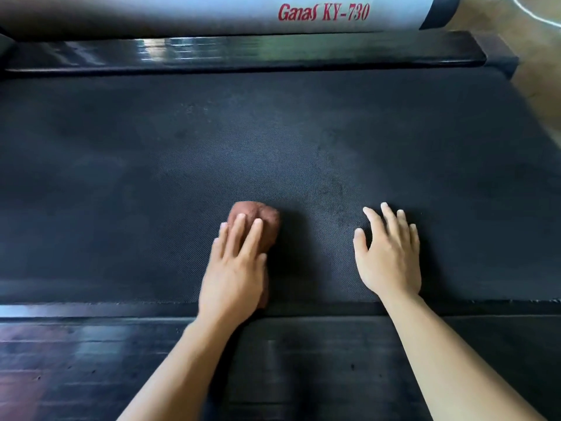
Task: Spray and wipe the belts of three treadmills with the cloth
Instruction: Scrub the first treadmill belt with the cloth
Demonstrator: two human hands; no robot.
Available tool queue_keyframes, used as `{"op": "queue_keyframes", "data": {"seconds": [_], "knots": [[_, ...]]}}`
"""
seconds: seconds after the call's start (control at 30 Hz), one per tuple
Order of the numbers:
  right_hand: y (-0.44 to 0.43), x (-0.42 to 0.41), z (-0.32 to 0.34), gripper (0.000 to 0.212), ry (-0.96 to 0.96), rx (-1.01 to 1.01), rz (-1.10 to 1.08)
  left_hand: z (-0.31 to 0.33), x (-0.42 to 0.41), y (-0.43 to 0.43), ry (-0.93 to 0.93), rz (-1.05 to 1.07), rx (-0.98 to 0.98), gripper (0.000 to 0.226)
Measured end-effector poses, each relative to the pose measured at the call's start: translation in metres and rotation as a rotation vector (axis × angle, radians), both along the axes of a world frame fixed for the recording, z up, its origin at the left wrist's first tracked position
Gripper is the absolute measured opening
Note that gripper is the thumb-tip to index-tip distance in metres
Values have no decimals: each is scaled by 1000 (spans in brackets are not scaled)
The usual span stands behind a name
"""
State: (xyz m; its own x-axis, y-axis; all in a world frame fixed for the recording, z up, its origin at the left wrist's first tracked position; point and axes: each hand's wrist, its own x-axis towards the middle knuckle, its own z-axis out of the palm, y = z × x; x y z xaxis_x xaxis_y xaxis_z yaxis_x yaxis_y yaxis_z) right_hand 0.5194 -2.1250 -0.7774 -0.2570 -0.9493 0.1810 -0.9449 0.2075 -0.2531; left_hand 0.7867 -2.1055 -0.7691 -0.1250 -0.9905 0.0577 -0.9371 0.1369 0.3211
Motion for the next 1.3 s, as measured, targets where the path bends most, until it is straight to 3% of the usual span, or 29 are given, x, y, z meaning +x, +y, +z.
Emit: {"op": "queue_keyframes", "data": {"seconds": [0.13,0.27,0.47,0.6,0.7,0.9,1.1,1.3], "knots": [[1,0,0,56,2,5,-3,3,47,-24,74,213,14,58],[1,0,-1,56,4,12,-2,14,37,-81,84,341,17,58],[0,-1,-2,53,-20,1,-21,12,-57,-154,9,131,58,60],[-2,-2,-1,50,-30,1,-22,13,-126,-130,-28,-121,26,60],[-3,-3,-2,47,-24,21,-31,12,-124,-88,42,-212,46,59],[-3,-2,-3,51,-15,-19,-33,6,-46,-42,42,-49,26,59],[-3,-1,-4,51,-16,-32,-28,14,-29,-115,93,260,55,59],[-4,-2,-4,49,-28,-38,-26,17,-108,-177,-2,10,92,61]]}}
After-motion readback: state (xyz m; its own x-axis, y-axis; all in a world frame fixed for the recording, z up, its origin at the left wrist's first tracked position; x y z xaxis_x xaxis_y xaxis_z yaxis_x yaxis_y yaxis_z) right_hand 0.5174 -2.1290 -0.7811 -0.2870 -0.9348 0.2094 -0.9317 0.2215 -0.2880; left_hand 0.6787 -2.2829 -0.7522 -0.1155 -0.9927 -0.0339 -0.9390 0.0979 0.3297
